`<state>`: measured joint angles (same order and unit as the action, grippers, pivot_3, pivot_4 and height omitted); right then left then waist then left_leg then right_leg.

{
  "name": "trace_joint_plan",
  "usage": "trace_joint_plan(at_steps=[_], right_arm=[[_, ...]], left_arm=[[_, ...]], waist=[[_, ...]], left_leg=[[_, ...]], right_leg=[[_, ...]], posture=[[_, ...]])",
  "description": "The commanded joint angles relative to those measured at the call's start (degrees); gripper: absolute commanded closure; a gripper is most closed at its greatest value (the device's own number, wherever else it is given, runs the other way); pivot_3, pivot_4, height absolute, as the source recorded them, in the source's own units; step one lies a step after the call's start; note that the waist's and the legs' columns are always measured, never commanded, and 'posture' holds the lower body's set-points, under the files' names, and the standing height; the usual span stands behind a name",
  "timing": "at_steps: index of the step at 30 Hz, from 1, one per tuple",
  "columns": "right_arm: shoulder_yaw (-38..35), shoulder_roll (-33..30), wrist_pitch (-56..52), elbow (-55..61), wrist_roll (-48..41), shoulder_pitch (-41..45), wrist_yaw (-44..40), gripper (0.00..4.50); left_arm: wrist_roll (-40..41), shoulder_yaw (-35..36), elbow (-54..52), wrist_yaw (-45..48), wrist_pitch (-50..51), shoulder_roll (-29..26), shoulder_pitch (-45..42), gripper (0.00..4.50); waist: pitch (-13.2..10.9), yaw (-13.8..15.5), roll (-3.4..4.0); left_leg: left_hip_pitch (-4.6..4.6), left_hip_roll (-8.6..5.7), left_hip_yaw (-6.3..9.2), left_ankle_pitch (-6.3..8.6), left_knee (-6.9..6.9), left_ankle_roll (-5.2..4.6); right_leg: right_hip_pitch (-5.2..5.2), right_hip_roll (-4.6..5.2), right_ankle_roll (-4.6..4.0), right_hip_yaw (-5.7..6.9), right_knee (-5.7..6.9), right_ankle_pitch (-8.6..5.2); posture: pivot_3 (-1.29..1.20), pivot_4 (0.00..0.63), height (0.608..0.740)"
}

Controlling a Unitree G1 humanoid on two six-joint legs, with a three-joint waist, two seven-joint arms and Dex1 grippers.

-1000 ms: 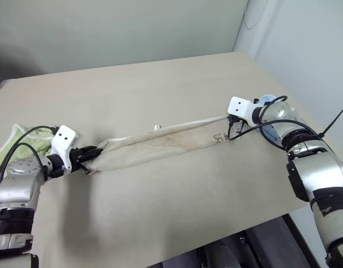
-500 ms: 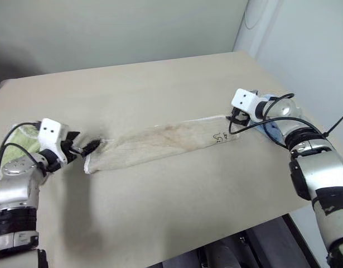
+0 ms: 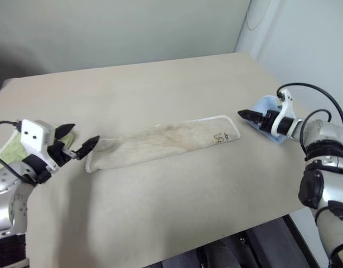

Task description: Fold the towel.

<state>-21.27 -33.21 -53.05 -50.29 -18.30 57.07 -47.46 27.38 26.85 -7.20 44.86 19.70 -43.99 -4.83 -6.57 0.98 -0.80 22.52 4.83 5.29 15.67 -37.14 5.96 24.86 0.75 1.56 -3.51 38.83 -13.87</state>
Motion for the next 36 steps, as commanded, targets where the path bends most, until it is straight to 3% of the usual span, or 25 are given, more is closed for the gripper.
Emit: trace_joint_plan(at_steps=[1,7,13,31,34,36], right_arm=[[-8.14,1.26,-14.36,12.18,-7.09,-2.90,8.49,0.03],[-15.66,7.47,-26.79,26.60,-12.46,-9.83,18.06,0.03],[-17.91,13.24,-28.59,28.94,-14.03,-11.47,23.14,0.03],[-13.71,18.66,-4.30,3.29,-13.25,-1.93,26.04,0.03],[-12.88,18.15,-2.22,0.95,-13.42,-1.09,25.81,0.64],[-12.77,17.52,-1.39,0.14,-13.67,-0.96,26.06,1.28]], left_arm=[[-1.36,-3.26,-4.21,3.13,-3.00,-1.38,0.58,0.00],[-5.74,-9.97,-4.91,4.89,-6.48,-1.20,0.26,0.00],[-6.92,-14.31,-5.94,4.83,-7.40,0.47,-0.40,0.00],[-7.48,-17.97,-9.03,2.87,-6.66,2.83,0.24,0.00],[-7.62,-17.99,-9.04,2.77,-6.86,2.85,0.23,0.00],[-7.71,-18.01,-9.06,2.70,-6.97,2.90,0.33,0.00]], waist=[[0.00,-0.15,0.00],[0.00,-0.70,0.00],[0.00,-0.98,0.00],[0.16,-1.96,-0.24],[0.16,-1.90,-0.24],[0.15,-1.88,-0.24]], left_leg=[[-0.04,0.00,-0.02,0.00,-0.01,0.00],[-0.26,0.02,0.07,0.12,-0.04,-0.21],[-0.39,-0.01,0.13,0.24,-0.03,-0.43],[-0.67,-0.09,0.14,0.88,-0.91,-1.10],[-0.66,-0.09,0.14,0.91,-0.90,-1.09],[-0.66,-0.10,0.14,0.92,-0.89,-1.08]], right_leg=[[0.00,-0.03,0.00,-0.02,0.03,0.00],[-0.08,-0.37,0.03,-0.07,0.04,0.02],[-0.06,-0.48,0.08,0.05,0.02,0.04],[-0.28,-0.54,0.28,-0.05,0.03,0.16],[-0.26,-0.54,0.28,-0.08,0.03,0.16],[-0.25,-0.53,0.28,-0.08,0.03,0.16]], posture=[[0.00,0.150,0.740],[0.00,0.150,0.740],[0.00,0.150,0.740],[0.00,0.150,0.740],[0.00,0.150,0.740],[0.00,0.150,0.740]])
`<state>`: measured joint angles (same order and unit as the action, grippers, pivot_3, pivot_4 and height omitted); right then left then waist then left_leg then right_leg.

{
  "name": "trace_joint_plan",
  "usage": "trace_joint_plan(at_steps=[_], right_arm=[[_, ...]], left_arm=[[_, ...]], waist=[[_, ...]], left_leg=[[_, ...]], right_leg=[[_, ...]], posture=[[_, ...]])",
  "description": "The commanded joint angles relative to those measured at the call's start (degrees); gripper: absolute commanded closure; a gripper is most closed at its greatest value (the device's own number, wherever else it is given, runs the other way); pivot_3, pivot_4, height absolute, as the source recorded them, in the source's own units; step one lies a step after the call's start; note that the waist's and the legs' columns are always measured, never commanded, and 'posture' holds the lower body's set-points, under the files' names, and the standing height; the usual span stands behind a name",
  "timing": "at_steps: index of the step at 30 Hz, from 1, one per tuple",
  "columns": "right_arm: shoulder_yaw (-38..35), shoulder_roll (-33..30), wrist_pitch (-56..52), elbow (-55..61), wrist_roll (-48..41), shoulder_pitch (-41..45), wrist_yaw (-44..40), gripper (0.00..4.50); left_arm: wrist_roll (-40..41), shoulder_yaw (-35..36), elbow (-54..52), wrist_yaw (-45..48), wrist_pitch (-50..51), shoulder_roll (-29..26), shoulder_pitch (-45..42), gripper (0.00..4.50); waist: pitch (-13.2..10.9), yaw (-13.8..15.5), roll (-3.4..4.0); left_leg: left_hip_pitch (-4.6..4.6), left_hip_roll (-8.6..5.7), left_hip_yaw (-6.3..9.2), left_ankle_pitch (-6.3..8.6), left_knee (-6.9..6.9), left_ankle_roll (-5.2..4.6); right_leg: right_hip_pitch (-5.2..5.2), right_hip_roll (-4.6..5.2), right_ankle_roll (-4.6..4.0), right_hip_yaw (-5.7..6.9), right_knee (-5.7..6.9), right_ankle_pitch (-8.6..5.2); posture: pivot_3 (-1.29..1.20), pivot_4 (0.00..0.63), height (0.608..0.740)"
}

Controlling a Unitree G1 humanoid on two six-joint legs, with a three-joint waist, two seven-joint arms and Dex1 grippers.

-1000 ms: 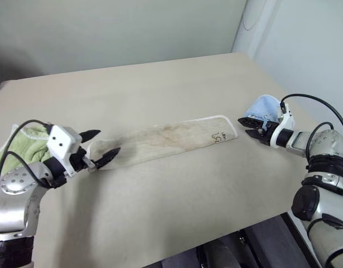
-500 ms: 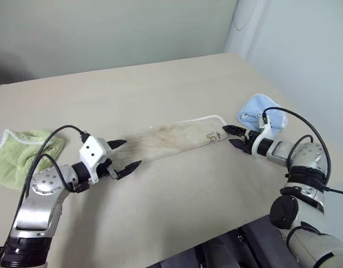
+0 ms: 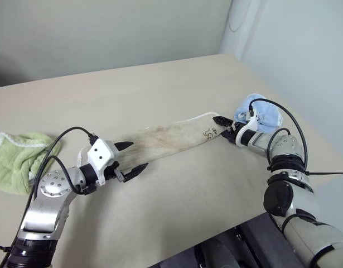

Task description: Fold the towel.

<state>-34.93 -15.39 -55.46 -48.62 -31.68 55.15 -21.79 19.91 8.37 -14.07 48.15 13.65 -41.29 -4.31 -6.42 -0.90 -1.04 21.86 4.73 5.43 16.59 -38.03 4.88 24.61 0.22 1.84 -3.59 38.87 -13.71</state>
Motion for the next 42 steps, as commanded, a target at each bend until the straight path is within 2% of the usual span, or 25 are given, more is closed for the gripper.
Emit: trace_joint_plan(at_steps=[1,9,14,17,25,29,35,38,42], right_arm=[[0.65,-0.73,1.17,-1.73,-0.52,0.92,0.78,1.61],[-1.74,-7.21,-2.68,4.62,-2.98,-2.14,3.54,4.44],[0.04,-12.61,-3.10,9.96,-3.17,-2.97,1.48,4.48],[6.25,-15.51,-2.52,14.70,-1.61,-3.15,-3.64,4.48],[34.14,-21.02,6.82,35.49,6.13,-5.49,-25.10,4.48],[47.19,-22.84,17.38,43.41,13.55,-7.35,-33.81,4.48],[58.37,-13.77,23.89,40.54,21.13,-3.35,-35.57,4.48],[60.87,-8.75,26.90,34.49,25.12,-1.59,-33.73,4.48],[61.33,-6.97,28.39,32.61,26.60,-1.75,-36.03,4.48]], left_arm=[[-0.30,0.46,-2.23,-0.62,-0.99,0.24,-0.08,0.00],[-0.46,0.62,-2.44,-0.98,-1.56,0.99,1.14,0.00],[-0.49,0.48,-1.51,-0.73,-1.86,1.12,0.88,0.00],[-0.62,0.12,-0.79,-0.57,-2.01,1.12,0.15,0.00],[-1.13,-1.01,-0.27,-0.64,-1.95,1.53,-1.45,0.00],[-1.37,-1.10,-0.43,-0.94,-1.82,1.75,-1.59,0.00],[-1.75,-1.53,-0.56,-1.72,-1.70,2.47,-2.03,0.00],[-1.95,-1.64,-0.81,-2.32,-1.56,2.82,-2.19,0.00],[-1.63,-0.85,-1.66,-3.07,-1.36,2.76,-1.30,0.00]], waist=[[0.00,0.00,0.00],[-0.03,1.34,0.05],[-0.06,2.33,0.10],[-0.07,2.08,0.11],[-0.08,0.85,0.12],[-0.08,0.94,0.12],[-0.07,1.00,0.12],[-0.07,1.18,0.12],[-0.07,1.83,0.11]], left_leg=[[0.00,0.00,0.00,0.01,0.00,0.01],[0.10,-0.01,-0.02,0.09,-0.01,0.13],[0.17,-0.25,-0.03,0.09,-0.10,0.15],[0.14,-0.24,-0.08,0.09,-0.11,0.15],[0.11,-0.12,-0.05,0.10,-0.03,0.15],[0.13,-0.09,0.03,0.12,-0.03,0.19],[0.10,-0.07,0.12,0.13,-0.10,0.19],[0.11,-0.03,0.25,0.13,-0.10,0.19],[0.18,-0.04,0.40,0.16,-0.05,0.28]], right_leg=[[0.01,0.00,0.00,0.00,0.00,0.00],[0.03,0.04,-0.01,0.01,-0.01,-0.01],[0.00,0.18,-0.04,-0.08,-0.01,-0.02],[0.01,0.16,-0.03,-0.11,0.00,-0.02],[0.07,0.00,0.06,-0.09,-0.03,0.03],[0.07,-0.01,0.08,-0.05,-0.06,0.04],[0.07,0.04,0.18,-0.08,-0.06,0.10],[0.12,0.09,0.18,-0.08,-0.05,0.10],[0.16,0.10,0.14,-0.02,-0.06,0.08]], posture=[[0.00,0.150,0.740],[0.00,0.150,0.740],[0.00,0.150,0.740],[0.00,0.150,0.740],[0.00,0.150,0.740],[0.00,0.150,0.740],[0.00,0.150,0.740],[0.00,0.150,0.740],[0.00,0.150,0.740]])
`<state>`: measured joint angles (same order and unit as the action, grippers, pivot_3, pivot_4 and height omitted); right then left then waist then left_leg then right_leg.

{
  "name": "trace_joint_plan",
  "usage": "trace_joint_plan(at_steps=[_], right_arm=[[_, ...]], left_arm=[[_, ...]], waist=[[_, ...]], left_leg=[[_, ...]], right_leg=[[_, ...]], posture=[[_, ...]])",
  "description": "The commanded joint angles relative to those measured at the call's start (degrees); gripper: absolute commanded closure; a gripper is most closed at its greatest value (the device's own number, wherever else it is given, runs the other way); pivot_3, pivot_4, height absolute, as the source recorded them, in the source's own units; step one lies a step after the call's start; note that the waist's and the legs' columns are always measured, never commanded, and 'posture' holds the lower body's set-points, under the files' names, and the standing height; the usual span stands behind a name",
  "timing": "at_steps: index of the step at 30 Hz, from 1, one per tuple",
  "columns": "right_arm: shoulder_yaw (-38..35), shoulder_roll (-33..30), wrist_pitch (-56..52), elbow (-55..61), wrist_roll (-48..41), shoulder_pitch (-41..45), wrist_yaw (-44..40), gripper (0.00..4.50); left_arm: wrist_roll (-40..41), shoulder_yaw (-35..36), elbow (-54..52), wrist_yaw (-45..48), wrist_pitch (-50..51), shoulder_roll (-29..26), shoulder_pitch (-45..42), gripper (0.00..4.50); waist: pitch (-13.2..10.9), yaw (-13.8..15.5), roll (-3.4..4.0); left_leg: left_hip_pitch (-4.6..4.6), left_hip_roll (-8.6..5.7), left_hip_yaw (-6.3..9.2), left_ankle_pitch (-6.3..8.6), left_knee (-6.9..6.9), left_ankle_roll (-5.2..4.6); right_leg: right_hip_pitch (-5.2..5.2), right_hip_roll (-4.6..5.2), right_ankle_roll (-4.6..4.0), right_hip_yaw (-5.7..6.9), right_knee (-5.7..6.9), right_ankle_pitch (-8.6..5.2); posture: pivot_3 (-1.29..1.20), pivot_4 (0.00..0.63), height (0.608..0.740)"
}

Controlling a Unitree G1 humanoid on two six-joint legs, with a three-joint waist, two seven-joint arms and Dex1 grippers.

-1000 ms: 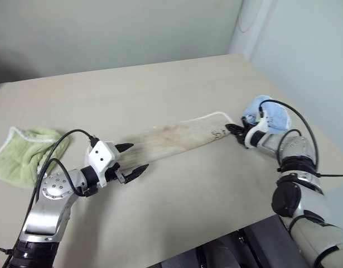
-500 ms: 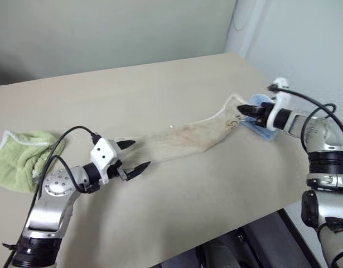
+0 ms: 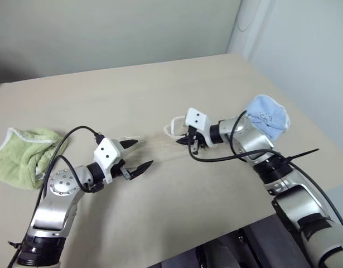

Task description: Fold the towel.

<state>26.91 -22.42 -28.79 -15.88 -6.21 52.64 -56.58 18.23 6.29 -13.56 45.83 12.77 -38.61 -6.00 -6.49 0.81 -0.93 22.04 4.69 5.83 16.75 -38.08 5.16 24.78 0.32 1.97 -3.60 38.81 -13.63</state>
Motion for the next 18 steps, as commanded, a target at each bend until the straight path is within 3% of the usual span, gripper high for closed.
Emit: trace_joint_plan(at_steps=[1,4,8,15,18], right_arm=[[-0.83,0.49,1.39,-0.36,0.98,0.75,-1.49,4.48],[-2.20,0.98,-1.62,0.37,-1.56,0.56,-4.59,3.80],[-7.18,1.11,-4.74,3.42,-5.25,0.00,-4.71,2.51],[-19.30,-2.15,-13.74,7.11,-14.72,-1.49,-4.44,2.51],[-20.89,-3.81,-9.69,-0.28,-10.98,-0.58,-0.76,3.11]], left_arm=[[0.06,1.44,-2.34,-0.93,-0.49,0.03,0.70,0.00],[0.17,1.73,-2.57,-1.24,-0.48,-0.02,1.14,0.00],[0.34,1.60,-2.61,-1.40,-0.46,-0.21,1.10,0.00],[0.91,2.49,-2.83,-1.21,-0.48,-0.70,1.60,0.00],[4.30,5.33,-3.37,-2.24,1.37,0.49,2.20,0.00]], waist=[[0.00,0.13,0.00],[0.00,0.05,0.00],[0.00,0.08,0.00],[0.01,0.25,-0.01],[0.01,0.21,-0.02]], left_leg=[[0.01,0.00,-0.01,0.03,0.00,0.11],[0.00,0.02,-0.09,0.06,-0.01,0.29],[-0.01,0.08,-0.07,0.00,0.00,0.39],[-0.03,-0.01,-0.16,-0.02,-0.06,0.44],[-0.08,-0.01,-0.19,-0.03,-0.07,0.44]], right_leg=[[0.01,0.01,0.00,0.00,0.00,0.00],[0.00,-0.01,-0.02,0.00,-0.03,-0.01],[0.00,-0.07,-0.05,0.00,0.00,-0.03],[-0.13,-0.16,-0.11,0.00,-0.04,-0.06],[-0.14,-0.14,-0.11,-0.04,-0.01,-0.06]], posture=[[0.00,0.150,0.740],[0.00,0.150,0.740],[0.00,0.150,0.740],[0.00,0.150,0.740],[0.00,0.150,0.740]])
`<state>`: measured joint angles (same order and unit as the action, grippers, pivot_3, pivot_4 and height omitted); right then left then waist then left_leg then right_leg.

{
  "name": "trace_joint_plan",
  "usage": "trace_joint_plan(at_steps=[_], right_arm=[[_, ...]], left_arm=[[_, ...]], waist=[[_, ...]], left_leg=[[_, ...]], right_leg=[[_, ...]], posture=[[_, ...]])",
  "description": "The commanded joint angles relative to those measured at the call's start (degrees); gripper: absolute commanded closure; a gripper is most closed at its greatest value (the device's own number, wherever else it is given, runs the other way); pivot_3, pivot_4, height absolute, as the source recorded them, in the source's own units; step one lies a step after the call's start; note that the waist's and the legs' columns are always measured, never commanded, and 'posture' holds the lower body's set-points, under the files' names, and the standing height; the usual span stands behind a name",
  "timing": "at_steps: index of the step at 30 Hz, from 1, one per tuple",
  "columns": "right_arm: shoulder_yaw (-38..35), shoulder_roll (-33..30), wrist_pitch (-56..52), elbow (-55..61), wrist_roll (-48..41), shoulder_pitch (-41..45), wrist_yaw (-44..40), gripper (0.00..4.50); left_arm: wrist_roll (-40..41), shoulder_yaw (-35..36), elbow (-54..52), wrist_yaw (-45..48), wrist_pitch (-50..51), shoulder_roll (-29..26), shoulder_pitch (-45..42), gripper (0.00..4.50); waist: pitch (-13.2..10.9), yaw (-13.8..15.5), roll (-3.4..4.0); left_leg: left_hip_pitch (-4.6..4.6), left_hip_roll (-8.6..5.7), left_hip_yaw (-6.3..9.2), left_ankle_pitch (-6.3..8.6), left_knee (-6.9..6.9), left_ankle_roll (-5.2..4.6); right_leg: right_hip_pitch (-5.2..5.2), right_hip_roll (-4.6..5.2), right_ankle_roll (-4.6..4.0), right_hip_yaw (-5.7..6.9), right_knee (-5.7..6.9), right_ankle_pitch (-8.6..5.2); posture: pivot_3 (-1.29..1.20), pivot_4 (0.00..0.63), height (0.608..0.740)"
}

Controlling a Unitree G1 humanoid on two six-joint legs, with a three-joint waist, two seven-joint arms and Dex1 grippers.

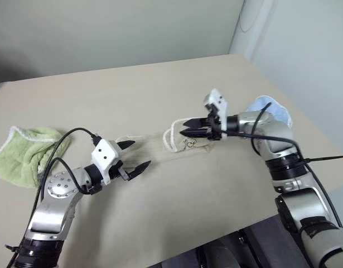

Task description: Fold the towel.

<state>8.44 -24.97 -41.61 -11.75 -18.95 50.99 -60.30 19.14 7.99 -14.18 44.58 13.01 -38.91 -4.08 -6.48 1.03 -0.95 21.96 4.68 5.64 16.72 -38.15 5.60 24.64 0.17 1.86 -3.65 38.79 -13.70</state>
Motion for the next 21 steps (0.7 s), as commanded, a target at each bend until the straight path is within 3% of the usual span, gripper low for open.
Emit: trace_joint_plan(at_steps=[1,4,14,21], right_arm=[[-2.44,-1.08,4.72,-6.61,2.57,1.14,3.69,3.43],[-1.23,1.27,11.48,-14.39,4.94,-0.03,4.81,4.48],[5.82,4.98,30.96,-31.27,16.69,-3.83,6.15,4.48],[-2.14,3.77,28.32,-21.72,8.60,-2.47,1.20,4.48]], left_arm=[[4.95,4.59,-3.05,-1.55,2.13,1.41,0.24,0.00],[10.80,7.92,-3.45,-4.15,6.33,4.18,-0.43,0.00],[22.98,15.96,-5.97,-13.02,19.02,8.26,2.98,0.00],[46.92,25.34,-14.73,-24.02,29.22,13.47,13.00,0.00]], waist=[[0.00,-0.01,0.00],[0.00,-0.03,0.00],[0.06,-0.15,-0.04],[0.02,-0.06,0.01]], left_leg=[[-0.02,0.01,0.00,0.00,0.00,0.00],[-0.05,0.04,-0.01,0.00,0.02,0.00],[-0.20,0.15,-0.01,0.07,0.10,0.08],[-0.45,0.06,-0.20,0.13,0.03,0.09]], right_leg=[[0.00,0.00,0.00,-0.01,0.01,0.00],[0.03,0.11,0.02,-0.04,0.05,0.01],[-0.10,0.08,0.06,0.01,0.03,0.04],[-0.44,0.09,-0.09,-0.10,0.00,-0.05]], posture=[[0.00,0.150,0.740],[0.00,0.150,0.740],[0.00,0.150,0.740],[0.00,0.150,0.740]])
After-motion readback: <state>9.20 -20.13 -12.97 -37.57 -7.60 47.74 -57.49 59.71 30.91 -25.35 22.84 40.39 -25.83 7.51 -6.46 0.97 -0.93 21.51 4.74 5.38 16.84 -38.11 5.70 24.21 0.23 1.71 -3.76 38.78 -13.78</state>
